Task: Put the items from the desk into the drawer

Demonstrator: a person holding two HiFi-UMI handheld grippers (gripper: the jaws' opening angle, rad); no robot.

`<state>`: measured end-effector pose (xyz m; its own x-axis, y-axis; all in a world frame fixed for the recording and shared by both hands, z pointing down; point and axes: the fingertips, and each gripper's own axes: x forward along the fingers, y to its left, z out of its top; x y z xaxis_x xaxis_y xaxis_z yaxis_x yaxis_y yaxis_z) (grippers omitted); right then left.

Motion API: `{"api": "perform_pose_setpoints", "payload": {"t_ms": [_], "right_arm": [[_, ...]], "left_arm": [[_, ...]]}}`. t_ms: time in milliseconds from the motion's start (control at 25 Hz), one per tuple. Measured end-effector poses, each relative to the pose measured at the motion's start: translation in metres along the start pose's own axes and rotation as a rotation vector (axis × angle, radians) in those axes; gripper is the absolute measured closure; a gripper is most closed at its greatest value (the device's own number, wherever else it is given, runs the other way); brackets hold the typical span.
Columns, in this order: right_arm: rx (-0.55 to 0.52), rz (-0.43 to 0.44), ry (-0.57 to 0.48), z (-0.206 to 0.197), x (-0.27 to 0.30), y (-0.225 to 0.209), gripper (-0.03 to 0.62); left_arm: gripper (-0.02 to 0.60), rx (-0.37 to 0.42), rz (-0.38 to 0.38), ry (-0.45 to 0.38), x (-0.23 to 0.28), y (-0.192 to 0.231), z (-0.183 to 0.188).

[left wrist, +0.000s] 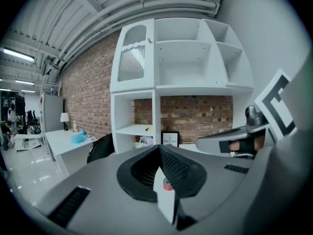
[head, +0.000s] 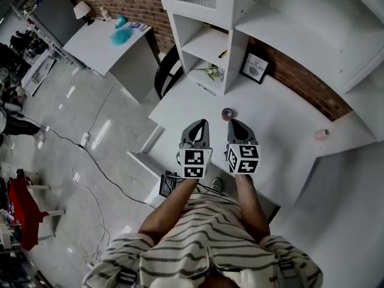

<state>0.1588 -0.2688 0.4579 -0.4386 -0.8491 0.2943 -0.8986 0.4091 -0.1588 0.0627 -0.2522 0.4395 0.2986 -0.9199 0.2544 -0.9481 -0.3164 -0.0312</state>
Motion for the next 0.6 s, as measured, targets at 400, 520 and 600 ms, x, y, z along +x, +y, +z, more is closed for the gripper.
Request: {"api": "perform_pose_setpoints", "payload": {"t_ms": [400, 520, 600], "right_arm": [[-0.057, -0.065, 0.1, -0.02, 0.022, -0.015, 0.582], [-0.043, -0.064, 0.14, -0.031, 0.028, -0.017, 0.582], [-0.007, -0.052, 0.179, -0.04, 0.036, -0.019, 0.582]], "left_arm": [[0.575, -0.013, -0.063, 0.057, 0.023, -0.003, -0.024], [0.575, -0.022, -0.071, 0.077, 0.028, 0.001, -0.031], [0.575, -0.024, -0.077, 0.087, 0.032, 0.003, -0.035]]}}
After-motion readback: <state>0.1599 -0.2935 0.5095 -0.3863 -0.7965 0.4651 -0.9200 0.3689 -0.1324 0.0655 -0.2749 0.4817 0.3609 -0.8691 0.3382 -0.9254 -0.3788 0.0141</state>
